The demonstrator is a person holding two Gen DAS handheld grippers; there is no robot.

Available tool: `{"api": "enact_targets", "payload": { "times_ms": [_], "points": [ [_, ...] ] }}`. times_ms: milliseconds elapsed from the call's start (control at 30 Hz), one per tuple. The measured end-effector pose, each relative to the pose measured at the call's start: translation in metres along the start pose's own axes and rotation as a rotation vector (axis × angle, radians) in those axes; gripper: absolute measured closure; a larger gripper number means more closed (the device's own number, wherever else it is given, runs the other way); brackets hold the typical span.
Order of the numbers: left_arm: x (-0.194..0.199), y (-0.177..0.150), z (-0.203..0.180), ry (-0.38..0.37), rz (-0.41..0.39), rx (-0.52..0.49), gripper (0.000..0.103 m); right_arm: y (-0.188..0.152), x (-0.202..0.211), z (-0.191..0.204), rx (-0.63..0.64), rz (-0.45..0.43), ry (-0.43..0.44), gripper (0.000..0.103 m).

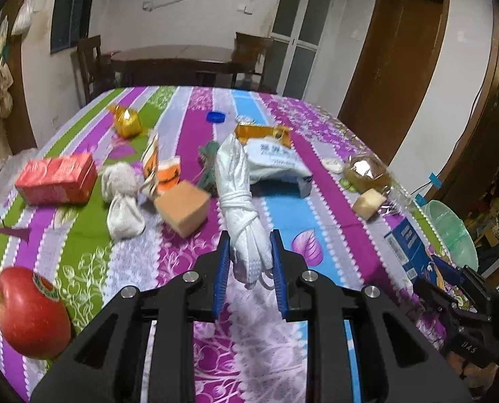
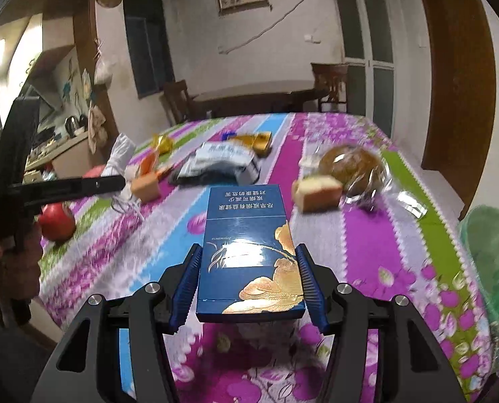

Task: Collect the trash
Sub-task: 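Lift the blue booklet with the right gripper while the left grasps the white plastic bag, then carry the booklet and white bag with both grippers over the green bin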

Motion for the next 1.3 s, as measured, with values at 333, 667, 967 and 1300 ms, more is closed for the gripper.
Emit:
{"api": "enact_targets", "payload": {
  "times_ms": [333, 667, 967, 1300],
  "points": [
    [-0.011, 0.019, -0.089, 0.011, -0.097, -0.189, 0.081, 0.039, 0.028, -0.055, -0.044, -0.053, -0.153, 0.046],
    [-0.037, 0.016, -0.202, -0.076, -0.114, -0.368, 0.081, 0.044, 0.077, -0.152, -0.134, 0.002, -0.32, 0.046],
    [-0.06, -0.008, -0.294, -0.168, -0.097, -0.522, 0.081, 0.011, 0.137, -0.251, -0.275, 0.086, -0.455, 0.046],
    [-0.089, -0.045, -0.37, -0.262, -0.021, -0.676, 0.081, -0.04, 0.187, -0.325, -0.415, 0.185, -0.547, 0.046]
  ]
}}
Point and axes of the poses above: each gripper's, at about its wrist camera, not at the fingertips, and x roughly against the way its jaws point, z to its left, y to its top, the point moved 4 cm from there along -x, roughly the way its jaws point, and after that the axes turned 12 degrees about x, right-handed, at the moved point
